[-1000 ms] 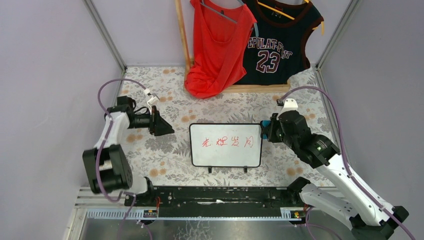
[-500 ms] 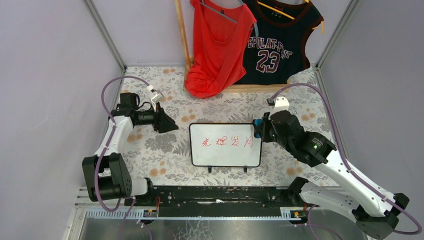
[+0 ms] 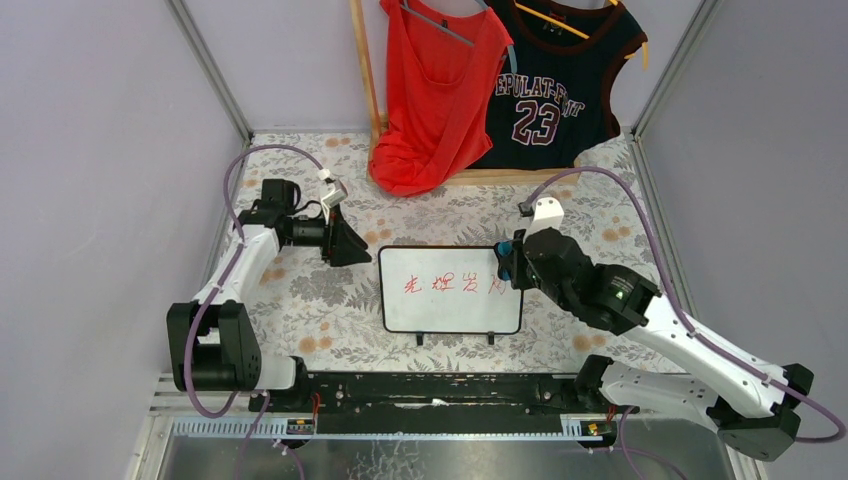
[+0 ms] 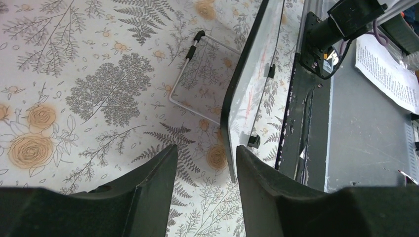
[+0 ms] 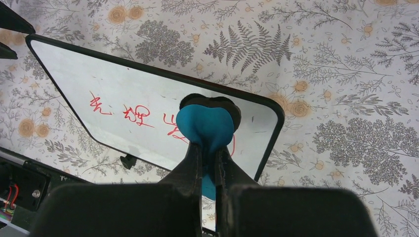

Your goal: Erase the whiteboard

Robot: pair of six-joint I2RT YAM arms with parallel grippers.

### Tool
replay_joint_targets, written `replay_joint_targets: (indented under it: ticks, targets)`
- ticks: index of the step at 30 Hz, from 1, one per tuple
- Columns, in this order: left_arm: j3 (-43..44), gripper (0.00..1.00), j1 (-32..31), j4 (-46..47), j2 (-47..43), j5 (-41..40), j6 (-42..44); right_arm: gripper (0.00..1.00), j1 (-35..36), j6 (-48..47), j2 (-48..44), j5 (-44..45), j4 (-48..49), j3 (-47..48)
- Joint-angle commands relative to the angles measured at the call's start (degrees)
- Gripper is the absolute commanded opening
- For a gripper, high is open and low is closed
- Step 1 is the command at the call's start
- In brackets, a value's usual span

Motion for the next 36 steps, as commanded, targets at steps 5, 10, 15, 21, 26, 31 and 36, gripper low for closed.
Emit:
replay_joint_targets:
  ticks: [5, 10, 15, 21, 26, 31, 36]
  targets:
    - [2.4, 0.47, -2.6, -1.3, 0.3, 1.9, 0.4, 0.00, 3.5, 2.1, 2.1, 7.2, 1.0, 3.5]
    - [2.7, 0.47, -4.0, -1.3, 1.2, 2.1, 0.4, 0.00, 3.9, 2.0, 2.7, 7.3, 1.3, 3.8]
    - [3.0, 0.47, -5.4, -1.3, 2.2, 2.7, 0.6, 0.00, 4.6, 2.8, 2.6, 7.8, 1.2, 3.5]
    - [3.5, 0.46, -6.8, -1.3, 2.8, 3.0, 0.8, 0.00, 5.7, 3.9, 2.5, 8.8, 1.2, 2.6]
    - [4.2, 0.46, -7.6, -1.4, 4.0, 3.7, 0.8, 0.00, 8.0, 5.2, 2.9, 11.4, 0.9, 1.9]
    - [4.6, 0.45, -8.5, -1.3, 4.6, 4.1, 0.9, 0.00, 10.2, 6.5, 3.8, 13.3, 0.6, 1.6]
    - [4.7, 0.45, -9.5, -1.3, 5.0, 4.0, 1.1, 0.00, 11.4, 7.0, 4.4, 14.4, 1.0, 1.4]
